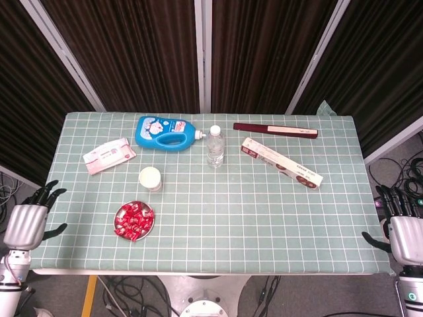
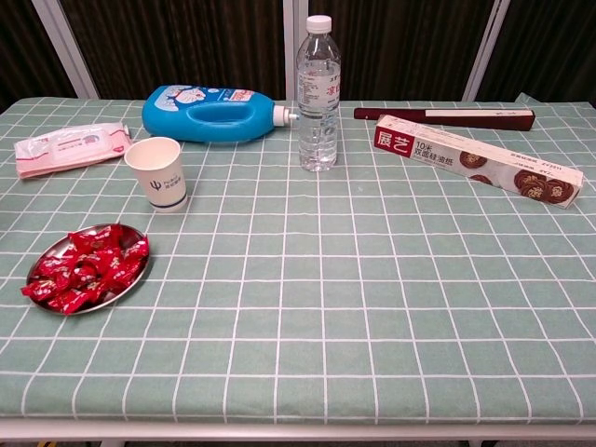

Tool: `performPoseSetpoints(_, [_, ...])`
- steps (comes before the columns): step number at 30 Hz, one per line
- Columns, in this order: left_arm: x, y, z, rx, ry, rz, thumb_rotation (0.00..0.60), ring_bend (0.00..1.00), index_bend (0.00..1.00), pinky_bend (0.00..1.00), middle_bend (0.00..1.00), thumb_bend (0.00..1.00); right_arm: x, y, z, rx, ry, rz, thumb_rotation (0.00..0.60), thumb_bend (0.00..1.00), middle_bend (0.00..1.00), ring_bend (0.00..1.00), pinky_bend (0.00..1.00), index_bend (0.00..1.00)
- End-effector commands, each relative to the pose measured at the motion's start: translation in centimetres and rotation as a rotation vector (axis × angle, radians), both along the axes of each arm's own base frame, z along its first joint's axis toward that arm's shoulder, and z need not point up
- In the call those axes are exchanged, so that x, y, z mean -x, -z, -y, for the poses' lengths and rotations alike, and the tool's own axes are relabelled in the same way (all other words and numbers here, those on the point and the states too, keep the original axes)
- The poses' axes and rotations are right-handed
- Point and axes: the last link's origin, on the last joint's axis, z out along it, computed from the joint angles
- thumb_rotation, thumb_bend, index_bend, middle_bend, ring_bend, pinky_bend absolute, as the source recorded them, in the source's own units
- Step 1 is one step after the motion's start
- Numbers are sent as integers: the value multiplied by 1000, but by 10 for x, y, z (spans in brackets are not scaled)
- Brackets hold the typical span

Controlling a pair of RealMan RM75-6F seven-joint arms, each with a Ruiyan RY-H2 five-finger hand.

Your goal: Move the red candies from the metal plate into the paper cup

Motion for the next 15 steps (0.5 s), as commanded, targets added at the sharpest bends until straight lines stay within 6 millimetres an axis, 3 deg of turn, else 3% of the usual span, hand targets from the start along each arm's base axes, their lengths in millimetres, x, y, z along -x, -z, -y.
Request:
performPoseSetpoints(1, [-9, 7, -11, 63, 47, 32, 600, 625, 391, 909, 381, 76, 0, 0, 2, -5, -2, -1, 600, 22, 83, 0, 104, 0])
performPoseSetpoints(4, [-17, 17, -19, 132, 88, 32, 600, 721, 399, 985, 418, 88, -1, 0, 3, -8, -5, -4, 600, 22, 83, 0, 104, 0])
performPoseSetpoints(8, [-29, 36, -26, 225, 137, 37, 600, 805, 398, 1000, 454, 123, -2, 0, 4, -13, -4, -6, 600, 22, 83, 0, 109, 0])
performPoseSetpoints(15, [-47, 77, -33, 375, 183, -5, 600, 848, 378, 1000, 449, 130, -2, 1, 4, -21, 10, -9, 600, 22, 83, 0, 119, 0])
